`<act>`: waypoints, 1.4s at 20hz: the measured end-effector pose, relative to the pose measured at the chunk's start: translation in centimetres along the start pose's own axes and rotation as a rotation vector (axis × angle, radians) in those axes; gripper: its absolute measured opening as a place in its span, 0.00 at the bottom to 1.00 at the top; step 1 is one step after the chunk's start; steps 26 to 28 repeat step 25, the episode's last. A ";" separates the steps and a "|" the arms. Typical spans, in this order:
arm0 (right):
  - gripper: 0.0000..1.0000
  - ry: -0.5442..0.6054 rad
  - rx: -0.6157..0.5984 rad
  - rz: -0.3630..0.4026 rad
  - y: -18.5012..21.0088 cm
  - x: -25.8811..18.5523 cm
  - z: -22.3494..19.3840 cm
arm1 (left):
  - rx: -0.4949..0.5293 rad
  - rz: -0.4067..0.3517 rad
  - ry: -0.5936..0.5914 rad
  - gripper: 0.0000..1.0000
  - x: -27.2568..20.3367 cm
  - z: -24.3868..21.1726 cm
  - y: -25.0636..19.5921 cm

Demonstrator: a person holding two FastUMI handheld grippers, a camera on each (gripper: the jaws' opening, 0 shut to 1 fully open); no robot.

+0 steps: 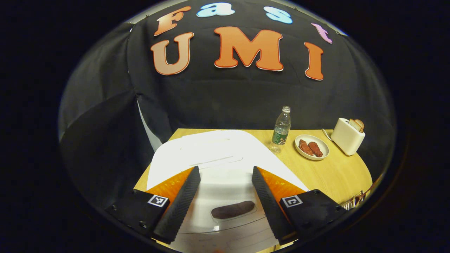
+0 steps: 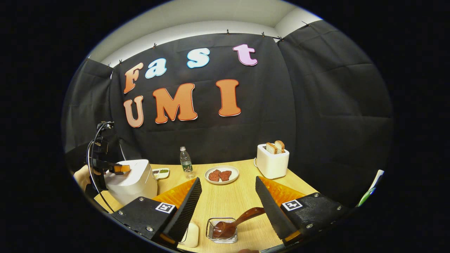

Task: Close the left gripper, press the button to open the rice cooker; take a wooden spoon from the chopstick holder with the right hand, scoop a spoonful of rice and pour it into the rice cooker, then put the wooden spoon back into the chopstick holder.

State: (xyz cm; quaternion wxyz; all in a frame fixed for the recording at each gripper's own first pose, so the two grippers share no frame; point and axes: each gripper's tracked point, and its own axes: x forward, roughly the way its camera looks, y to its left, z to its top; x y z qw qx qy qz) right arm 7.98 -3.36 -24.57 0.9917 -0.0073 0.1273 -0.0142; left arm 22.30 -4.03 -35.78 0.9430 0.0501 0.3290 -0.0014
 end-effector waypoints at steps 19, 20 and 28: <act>0.95 -0.178 -0.063 -0.077 -2.1 0.9 16.3 | -0.019 0.172 -0.450 1.00 -21.7 20.0 11.9; 0.95 -0.190 -0.056 -0.072 -1.8 0.8 17.2 | -0.023 0.174 -0.469 0.97 -22.8 20.5 12.2; 0.95 -0.243 -0.052 -0.076 -1.5 0.0 20.7 | -0.070 0.140 -0.533 0.97 -25.5 21.1 12.4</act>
